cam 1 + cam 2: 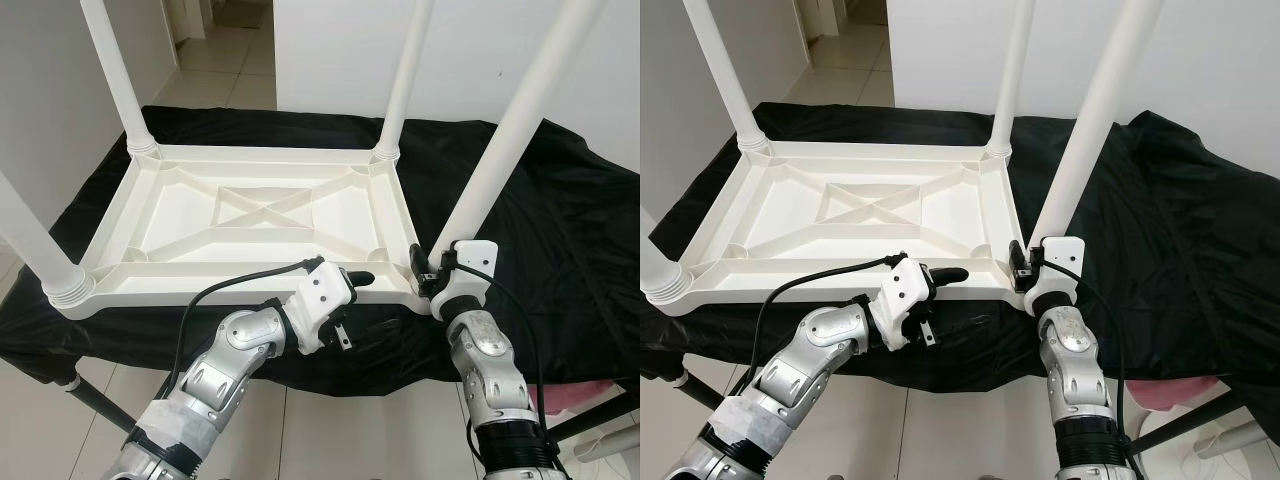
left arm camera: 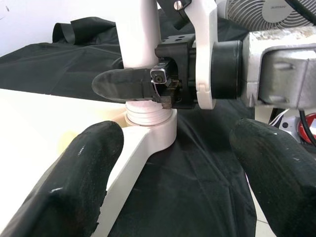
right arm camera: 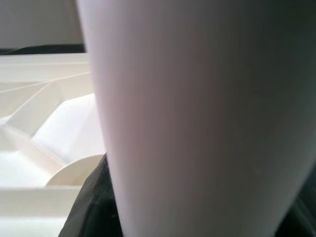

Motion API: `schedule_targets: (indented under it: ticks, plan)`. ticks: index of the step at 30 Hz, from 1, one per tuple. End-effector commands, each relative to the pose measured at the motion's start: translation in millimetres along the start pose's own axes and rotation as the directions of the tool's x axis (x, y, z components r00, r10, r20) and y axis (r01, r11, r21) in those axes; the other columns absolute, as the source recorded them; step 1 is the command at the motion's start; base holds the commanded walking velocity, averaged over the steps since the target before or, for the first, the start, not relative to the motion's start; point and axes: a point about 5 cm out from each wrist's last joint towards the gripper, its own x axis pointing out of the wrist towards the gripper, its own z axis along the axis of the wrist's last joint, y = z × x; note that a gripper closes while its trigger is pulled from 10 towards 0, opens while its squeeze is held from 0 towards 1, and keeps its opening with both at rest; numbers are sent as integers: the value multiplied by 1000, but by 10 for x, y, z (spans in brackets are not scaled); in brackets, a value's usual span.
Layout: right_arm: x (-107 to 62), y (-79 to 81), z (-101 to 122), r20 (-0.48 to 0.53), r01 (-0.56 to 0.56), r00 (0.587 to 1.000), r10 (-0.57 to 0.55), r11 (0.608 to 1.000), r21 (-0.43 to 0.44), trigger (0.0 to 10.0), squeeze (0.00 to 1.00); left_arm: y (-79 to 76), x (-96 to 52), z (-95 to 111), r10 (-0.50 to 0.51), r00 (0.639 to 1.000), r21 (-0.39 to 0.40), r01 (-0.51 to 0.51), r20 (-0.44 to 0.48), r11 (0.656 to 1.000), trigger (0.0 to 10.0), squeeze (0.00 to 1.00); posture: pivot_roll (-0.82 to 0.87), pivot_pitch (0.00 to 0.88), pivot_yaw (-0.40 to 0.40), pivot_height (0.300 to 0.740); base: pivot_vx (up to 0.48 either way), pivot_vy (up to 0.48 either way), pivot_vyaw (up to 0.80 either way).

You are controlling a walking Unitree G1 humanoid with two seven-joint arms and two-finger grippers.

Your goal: Building children table

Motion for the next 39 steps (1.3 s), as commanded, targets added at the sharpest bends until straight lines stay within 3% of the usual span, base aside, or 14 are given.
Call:
schedule_targets:
  ticks: [1, 2, 5, 7, 9, 23, 24, 26, 27, 31, 32, 33, 39]
  plan:
    - [-58, -130, -143, -78, 75, 994, -75, 997, 2, 10000, 0, -34, 14, 2, -45, 999, 5, 45, 2, 999, 10000, 0, -93, 0, -6, 740, 0, 0, 0]
    - [-76, -82, -136, -74, 142, 987, -141, 990, 19, 10000, 0, -38, 12, 3, -47, 999, 4, 47, 3, 999, 10000, 0, -93, 0, -4, 740, 0, 0, 0]
    - [-76, -82, -136, -74, 142, 987, -141, 990, 19, 10000, 0, -38, 12, 3, -47, 999, 4, 47, 3, 999, 10000, 0, -93, 0, -4, 740, 0, 0, 0]
    - [-98, 102, -103, -58, 204, 978, -201, 976, 71, 10000, 0, -28, 9, 1, -61, 998, 6, 61, -2, 998, 10000, 0, -105, 0, 15, 740, 0, 0, 0]
    - [-107, 141, -84, -50, 201, 979, -198, 976, 80, 10000, 0, -22, 10, 2, -67, 998, 8, 67, -3, 998, 10000, 0, -107, 0, 19, 740, 0, 0, 0]
    - [-135, 154, -60, -57, 226, 973, -222, 971, 80, 10000, 0, 9, 5, 7, -73, 997, 16, 73, -8, 997, 10000, 0, -104, 0, 18, 740, 0, 0, 0]
    - [-137, 154, -58, -56, 225, 974, -221, 971, 77, 10000, 600, 11, 2, 8, -71, 997, 16, 71, -9, 997, 10000, 0, -104, 0, 18, 740, 0, 0, 0]
    - [-149, 140, -54, -51, 226, 973, -223, 972, 68, 10000, 600, 12, -4, 8, -68, 998, 17, 68, -9, 998, 10000, 0, -99, 0, 14, 740, 0, 0, 0]
    - [-153, 135, -51, -48, 224, 974, -221, 972, 74, 10000, 1000, 12, -7, 7, -66, 998, 18, 66, -9, 998, 10000, 0, -99, 0, 14, 740, 0, 0, 0]
    - [-157, 110, -30, -31, 213, 977, -211, 975, 65, 10000, 1000, 13, -12, 9, -61, 998, 18, 61, -9, 998, 10000, 0, -96, 0, 8, 740, 0, 0, 0]
    - [-162, 59, -14, -17, 193, 981, -193, 979, 66, 10000, 851, 13, -19, 8, -54, 998, 16, 54, -10, 998, 10000, 0, -92, 0, 1, 740, 0, 0, 0]
    - [-165, 17, 17, 8, 138, 990, -139, 988, 71, 10000, 0, 10, -27, 7, -48, 999, 14, 48, -10, 999, 10000, 0, -89, 0, -5, 740, 0, 0, 0]
    - [-138, -86, 126, 77, -34, 997, 30, 998, 55, 10000, 0, 0, -38, 7, -39, 999, 11, 39, -9, 999, 10000, 0, -88, 0, -15, 740, 0, 0, 0]
